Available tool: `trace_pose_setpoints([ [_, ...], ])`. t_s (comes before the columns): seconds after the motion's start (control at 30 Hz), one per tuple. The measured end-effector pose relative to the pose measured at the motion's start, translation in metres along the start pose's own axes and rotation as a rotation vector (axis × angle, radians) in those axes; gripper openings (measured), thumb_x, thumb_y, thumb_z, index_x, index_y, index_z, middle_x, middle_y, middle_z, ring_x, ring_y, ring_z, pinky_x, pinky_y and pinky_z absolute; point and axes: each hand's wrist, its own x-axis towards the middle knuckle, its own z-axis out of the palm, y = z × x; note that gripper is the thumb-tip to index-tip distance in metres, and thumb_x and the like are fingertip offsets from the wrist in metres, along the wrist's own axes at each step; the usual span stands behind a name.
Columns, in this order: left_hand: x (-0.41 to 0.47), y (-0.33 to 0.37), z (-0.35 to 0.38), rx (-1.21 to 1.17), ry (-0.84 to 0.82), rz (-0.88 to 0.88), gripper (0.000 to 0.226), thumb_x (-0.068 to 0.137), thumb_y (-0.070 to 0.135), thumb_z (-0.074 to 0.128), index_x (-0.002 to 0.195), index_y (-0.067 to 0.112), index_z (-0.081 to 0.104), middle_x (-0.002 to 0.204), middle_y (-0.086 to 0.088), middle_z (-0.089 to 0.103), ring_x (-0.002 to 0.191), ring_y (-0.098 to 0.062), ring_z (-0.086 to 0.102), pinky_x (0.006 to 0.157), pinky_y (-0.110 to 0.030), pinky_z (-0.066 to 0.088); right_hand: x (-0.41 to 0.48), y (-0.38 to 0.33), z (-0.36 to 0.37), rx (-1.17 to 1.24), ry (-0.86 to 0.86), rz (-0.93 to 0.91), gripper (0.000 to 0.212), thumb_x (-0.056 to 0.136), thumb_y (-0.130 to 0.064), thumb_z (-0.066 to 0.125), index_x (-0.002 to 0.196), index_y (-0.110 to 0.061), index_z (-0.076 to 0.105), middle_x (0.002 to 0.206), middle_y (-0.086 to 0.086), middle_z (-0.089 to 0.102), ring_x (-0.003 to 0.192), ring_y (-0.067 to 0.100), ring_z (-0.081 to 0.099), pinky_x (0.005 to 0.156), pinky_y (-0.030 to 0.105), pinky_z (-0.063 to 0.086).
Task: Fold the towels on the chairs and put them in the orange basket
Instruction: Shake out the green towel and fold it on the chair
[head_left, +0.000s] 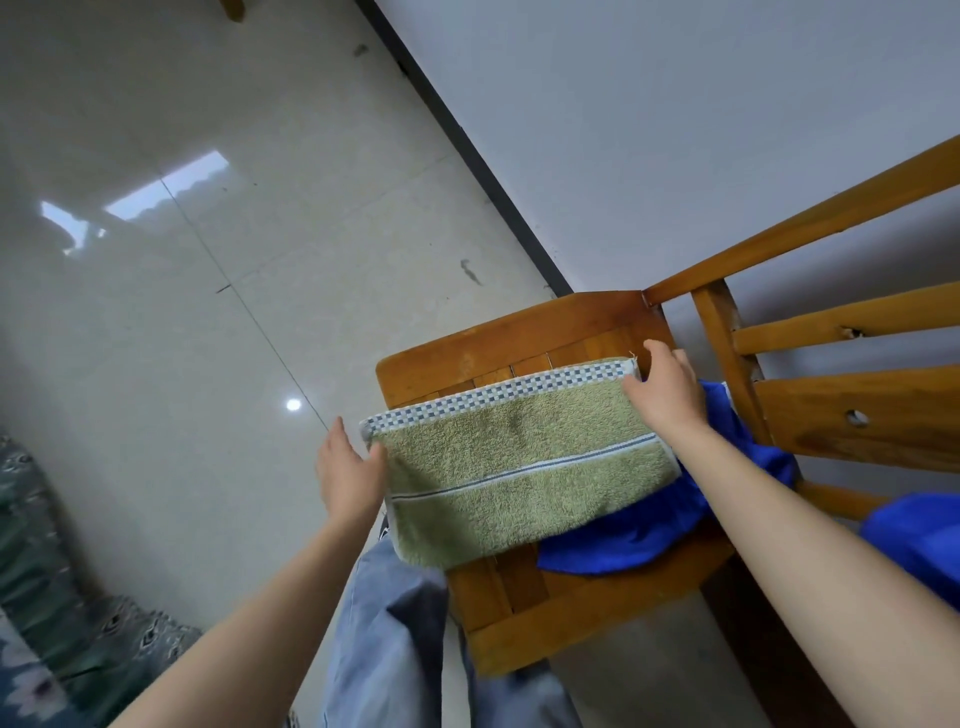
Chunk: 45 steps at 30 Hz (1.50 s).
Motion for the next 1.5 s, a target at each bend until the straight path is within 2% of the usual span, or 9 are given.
trace_pose_setpoints([
  [0.17, -0.048, 0.000, 0.021, 0.520, -0.101, 0.564, 0.060, 0.091, 0.015, 0.051, 0.146, 0.009, 0.028, 0.156, -0.015, 0.014, 0.143, -0.033, 0.012, 0.115, -0.043, 0.012, -0.081, 0.018, 0.001, 0.133, 0.326, -0.075, 0.024, 0.088, -0.011, 0.058, 0.109, 0.001, 0.059, 0.105, 0.020, 0.057, 0.102, 0.036, 0.052, 0.080, 0.039, 0.042],
  [0.33, -0.069, -0.003, 0.042, 0.850, -0.456, 0.523, 0.060, 0.097, 0.034, 0.037, 0.150, 0.023, 0.011, 0.158, -0.005, -0.008, 0.145, -0.023, -0.008, 0.117, -0.040, 0.005, -0.101, 0.057, 0.024, 0.325, 0.021, 0.200, 0.055, 0.085, -0.025, 0.065, 0.131, 0.000, 0.044, 0.130, 0.018, 0.049, 0.120, 0.033, 0.047, 0.097, 0.040, 0.039],
  [0.5, -0.060, 0.006, 0.040, 0.815, -0.544, 0.452, 0.058, 0.096, 0.035, 0.042, 0.148, 0.026, 0.019, 0.158, -0.001, -0.007, 0.145, -0.021, -0.007, 0.116, -0.043, 0.007, -0.086, 0.055, 0.032, 0.836, 0.020, 0.420, 0.064, 0.081, -0.013, 0.069, 0.137, -0.008, 0.038, 0.129, 0.011, 0.052, 0.112, 0.026, 0.054, 0.094, 0.043, 0.048],
  [0.67, -0.054, 0.008, 0.034, 0.826, -0.606, 0.435, 0.057, 0.095, 0.036, 0.043, 0.147, 0.026, 0.023, 0.158, 0.000, -0.005, 0.145, -0.020, -0.005, 0.117, -0.047, 0.008, -0.087, 0.052, 0.029, 1.007, -0.062, 0.530, 0.015, 0.081, -0.007, 0.068, 0.092, -0.002, 0.060, 0.072, 0.004, 0.056, 0.037, 0.000, 0.042, 0.034, 0.012, 0.030],
  [0.77, -0.050, 0.013, 0.032, 0.811, -0.633, 0.430, 0.054, 0.095, 0.036, 0.044, 0.146, 0.026, 0.028, 0.159, 0.000, -0.001, 0.146, -0.020, -0.002, 0.117, -0.050, 0.010, -0.094, 0.054, 0.025, 0.975, -0.042, 0.473, 0.012, 0.080, -0.009, 0.070, 0.077, -0.008, 0.059, 0.067, 0.000, 0.056, 0.053, 0.007, 0.048, 0.040, 0.011, 0.035],
  [0.97, -0.039, 0.015, 0.027, 0.764, -0.670, 0.427, 0.056, 0.093, 0.034, 0.047, 0.145, 0.024, 0.030, 0.158, 0.001, 0.007, 0.145, -0.019, 0.009, 0.116, -0.048, 0.016, -0.104, 0.054, 0.022, 1.043, -0.003, 0.476, 0.017, 0.082, -0.003, 0.066, 0.096, -0.005, 0.056, 0.099, 0.013, 0.064, 0.084, 0.022, 0.060, 0.074, 0.034, 0.052],
  [1.23, -0.049, -0.004, 0.011, 0.845, -0.262, 0.549, 0.058, 0.096, 0.035, 0.042, 0.148, 0.023, 0.020, 0.158, -0.009, 0.000, 0.145, -0.027, 0.000, 0.116, -0.040, 0.010, -0.136, 0.010, 0.022, 0.350, 0.363, 0.080, 0.011, 0.085, -0.009, 0.062, 0.093, -0.004, 0.057, 0.079, 0.004, 0.059, 0.068, 0.020, 0.047, 0.059, 0.027, 0.032],
  [1.4, -0.041, -0.017, 0.003, 0.035, -0.271, 0.084, 0.066, 0.088, 0.013, 0.057, 0.145, 0.012, 0.024, 0.147, -0.012, 0.033, 0.133, -0.031, 0.036, 0.108, -0.044, 0.034, -0.146, -0.006, 0.013, 0.424, 0.388, 0.034, 0.011, 0.083, -0.004, 0.062, 0.086, -0.007, 0.052, 0.075, 0.000, 0.053, 0.059, 0.018, 0.049, 0.052, 0.021, 0.034],
  [1.5, -0.037, -0.021, 0.001, 0.246, -0.274, 0.294, 0.069, 0.089, 0.019, 0.056, 0.147, 0.017, 0.021, 0.151, -0.007, 0.028, 0.137, -0.028, 0.030, 0.111, -0.043, 0.031, -0.139, -0.001, -0.009, 0.620, 0.510, 0.181, 0.017, 0.082, -0.003, 0.061, 0.087, -0.012, 0.047, 0.077, -0.001, 0.052, 0.065, 0.018, 0.052, 0.057, 0.014, 0.037],
])
